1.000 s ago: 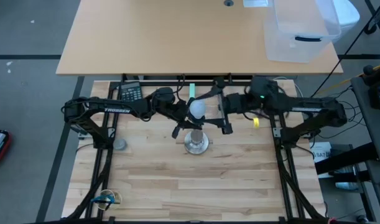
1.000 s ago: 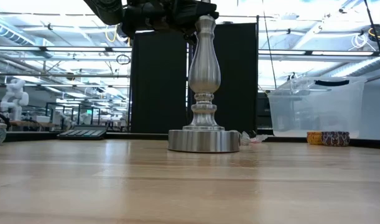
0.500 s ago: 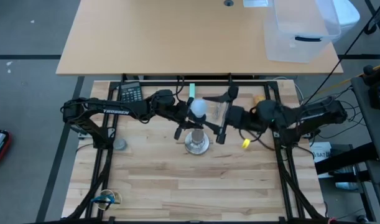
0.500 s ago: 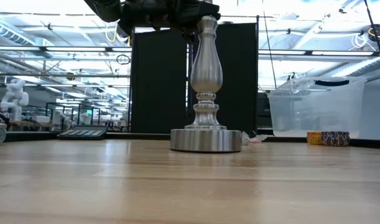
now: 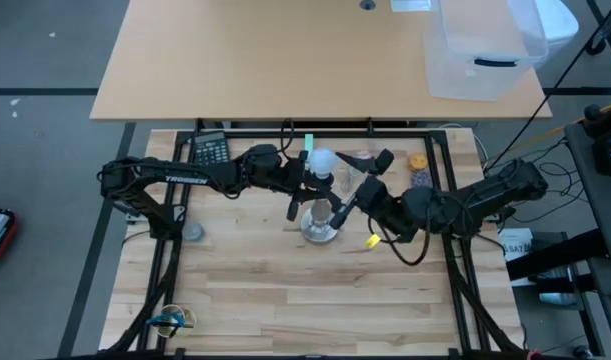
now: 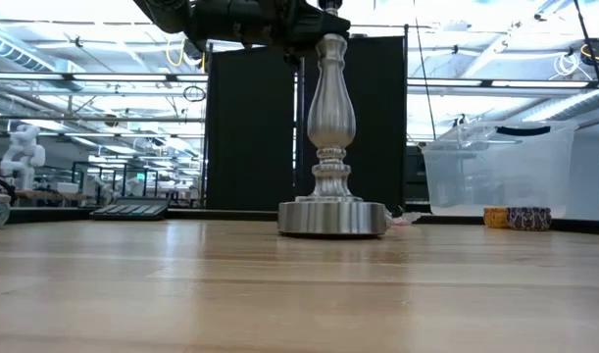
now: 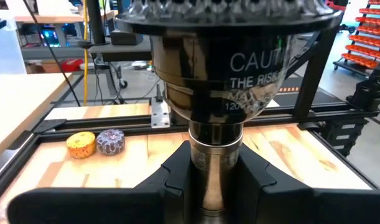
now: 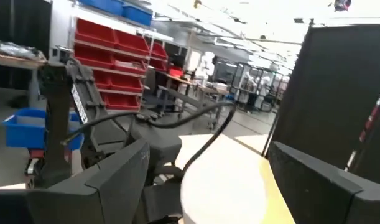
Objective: Screw lightbulb
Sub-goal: Remove the white lightbulb from the desk lamp
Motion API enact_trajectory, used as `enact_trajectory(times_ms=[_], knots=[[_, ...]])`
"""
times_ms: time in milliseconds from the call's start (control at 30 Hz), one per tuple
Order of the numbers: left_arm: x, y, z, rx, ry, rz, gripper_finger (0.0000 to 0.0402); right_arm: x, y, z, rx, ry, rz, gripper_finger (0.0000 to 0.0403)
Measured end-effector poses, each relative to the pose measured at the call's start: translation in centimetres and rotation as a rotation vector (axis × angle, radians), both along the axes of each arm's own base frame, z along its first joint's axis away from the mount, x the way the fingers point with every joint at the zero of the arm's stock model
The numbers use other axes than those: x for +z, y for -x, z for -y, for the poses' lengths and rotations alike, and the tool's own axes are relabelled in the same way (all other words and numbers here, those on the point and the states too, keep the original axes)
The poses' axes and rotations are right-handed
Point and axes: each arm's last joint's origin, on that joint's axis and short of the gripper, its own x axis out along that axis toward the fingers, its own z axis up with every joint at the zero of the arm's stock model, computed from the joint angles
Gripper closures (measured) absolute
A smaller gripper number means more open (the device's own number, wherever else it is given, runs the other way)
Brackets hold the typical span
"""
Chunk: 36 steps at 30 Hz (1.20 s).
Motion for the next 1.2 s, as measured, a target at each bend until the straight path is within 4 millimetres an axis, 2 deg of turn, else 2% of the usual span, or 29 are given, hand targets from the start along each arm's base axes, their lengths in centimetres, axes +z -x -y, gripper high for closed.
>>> enact_trajectory(times_ms=[300,600,900,1200], knots=[[0.0,0.0,0.0,-0.001,-0.007,0.002,0.033,-1.9,-1.8,-0.5,-0.15,-0.058,-0.002,0.0085],[0.0,0.0,0.0,-0.002,-0.009,0.002,0.033,-2.1,-2.5,0.5,-0.185,-0.095,0.048,0.0085],[0.0,0.0,0.0,-0.001,-0.009,0.003,0.033,-2.4,-2.8,1.8,-0.23,-0.106,0.046,0.0085],[0.0,0.0,0.0,-0.001,-0.011,0.002,0.033,-2.8,-3.1,2.3,-0.213,-0.108,0.023,0.0089]])
